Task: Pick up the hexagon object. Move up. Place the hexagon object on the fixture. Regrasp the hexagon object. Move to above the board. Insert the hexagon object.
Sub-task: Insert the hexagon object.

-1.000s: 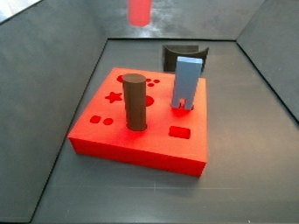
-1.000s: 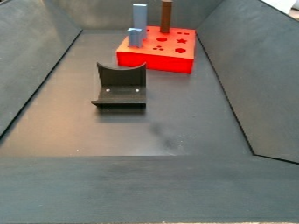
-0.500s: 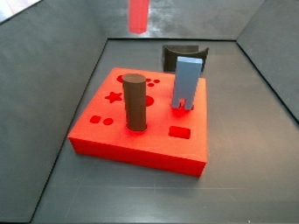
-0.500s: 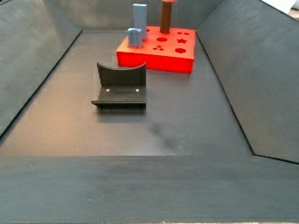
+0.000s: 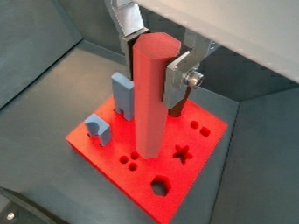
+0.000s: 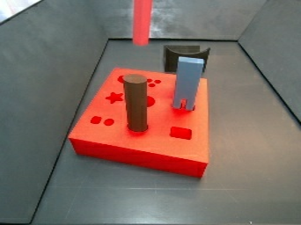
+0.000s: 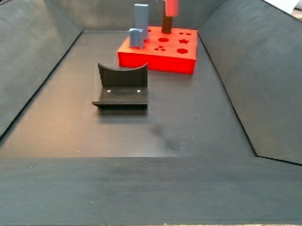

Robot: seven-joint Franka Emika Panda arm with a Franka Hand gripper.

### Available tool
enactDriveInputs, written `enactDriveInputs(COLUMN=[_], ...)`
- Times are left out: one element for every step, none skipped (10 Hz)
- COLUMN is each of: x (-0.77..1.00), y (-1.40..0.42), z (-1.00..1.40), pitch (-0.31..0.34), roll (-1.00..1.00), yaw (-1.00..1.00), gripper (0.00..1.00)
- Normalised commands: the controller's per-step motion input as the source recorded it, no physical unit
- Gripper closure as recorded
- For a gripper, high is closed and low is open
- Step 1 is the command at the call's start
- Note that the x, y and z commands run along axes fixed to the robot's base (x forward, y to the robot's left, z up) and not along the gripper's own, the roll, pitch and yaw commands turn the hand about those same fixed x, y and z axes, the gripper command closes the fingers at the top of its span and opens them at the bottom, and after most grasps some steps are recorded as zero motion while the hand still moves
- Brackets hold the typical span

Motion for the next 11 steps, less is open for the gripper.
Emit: enactDriveInputs(x=[-0.31,-0.29,-0.30,-0.31,-0.33,-0.40,-0.44,-0.43,-0.34,-0.29,0.00], y=[0.00,0.00,0.00,0.00,0.00,0.03,0.13,0.19,0.17,0.12,0.09], z=[-0.48,-0.35,-0.37,-0.38,-0.26,-0.24,-0.22,-0.19,-0.22,-0.21,-0.07], pitch=[-0.043,-0.034,-0.034,-0.090,-0.196,-0.234,-0.231,-0.231,-0.180,-0.100,-0.019], roll=[-0.20,-0.08,-0.11,-0.21,-0.34,-0.41,-0.43,-0.44,-0.33,-0.17,-0.02], yaw=[-0.69,-0.82,-0.80,-0.74,-0.63,-0.43,-0.31,-0.26,-0.40,-0.57,-0.40], gripper=[1.00,1.00,1.00,1.00,1.00,1.00,1.00,1.00,1.00,1.00,1.00])
